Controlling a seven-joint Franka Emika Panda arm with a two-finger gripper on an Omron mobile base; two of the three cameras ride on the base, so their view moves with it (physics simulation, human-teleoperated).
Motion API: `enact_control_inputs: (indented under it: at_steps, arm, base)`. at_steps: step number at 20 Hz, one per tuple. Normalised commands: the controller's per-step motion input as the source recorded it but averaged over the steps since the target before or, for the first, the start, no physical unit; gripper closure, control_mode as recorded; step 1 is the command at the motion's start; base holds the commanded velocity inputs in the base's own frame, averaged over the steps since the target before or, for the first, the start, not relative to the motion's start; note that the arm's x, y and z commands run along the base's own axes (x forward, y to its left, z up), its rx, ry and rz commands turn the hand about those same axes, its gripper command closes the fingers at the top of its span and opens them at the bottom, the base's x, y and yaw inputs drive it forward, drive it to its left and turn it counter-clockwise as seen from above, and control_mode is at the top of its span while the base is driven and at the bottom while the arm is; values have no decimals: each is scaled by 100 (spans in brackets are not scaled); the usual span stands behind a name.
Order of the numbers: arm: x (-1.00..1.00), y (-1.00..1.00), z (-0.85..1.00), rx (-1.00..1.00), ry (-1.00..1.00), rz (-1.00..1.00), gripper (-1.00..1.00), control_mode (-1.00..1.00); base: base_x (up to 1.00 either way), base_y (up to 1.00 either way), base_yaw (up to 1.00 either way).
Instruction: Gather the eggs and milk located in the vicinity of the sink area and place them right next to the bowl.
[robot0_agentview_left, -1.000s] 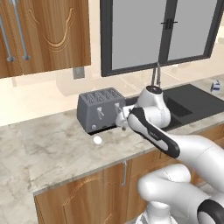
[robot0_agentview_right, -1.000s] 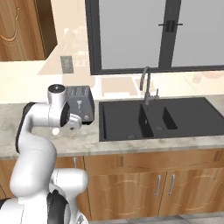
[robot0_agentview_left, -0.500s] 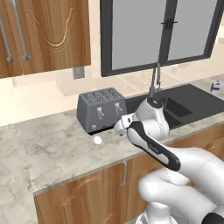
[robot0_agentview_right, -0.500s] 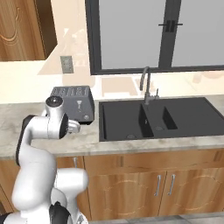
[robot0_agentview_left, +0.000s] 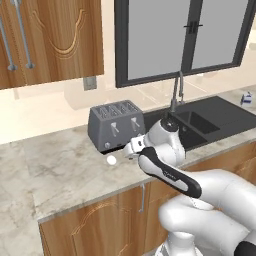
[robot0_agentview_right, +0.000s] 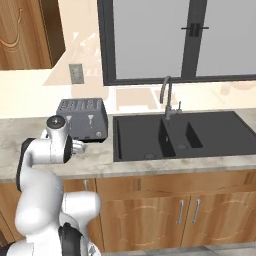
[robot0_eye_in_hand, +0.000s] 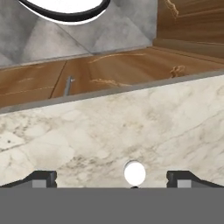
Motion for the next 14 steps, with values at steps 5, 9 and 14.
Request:
enact_control_inputs:
  at_steps: [5, 9, 14]
  arm:
    - [19, 14, -1, 0, 0, 4, -100, -100]
    - [23, 9, 0, 0, 0, 4, -100, -100]
    - [13, 14, 0, 0, 0, 4, -100, -100]
  base:
    - [0, 0, 0]
    - [0, 0, 0]
    - [0, 0, 0]
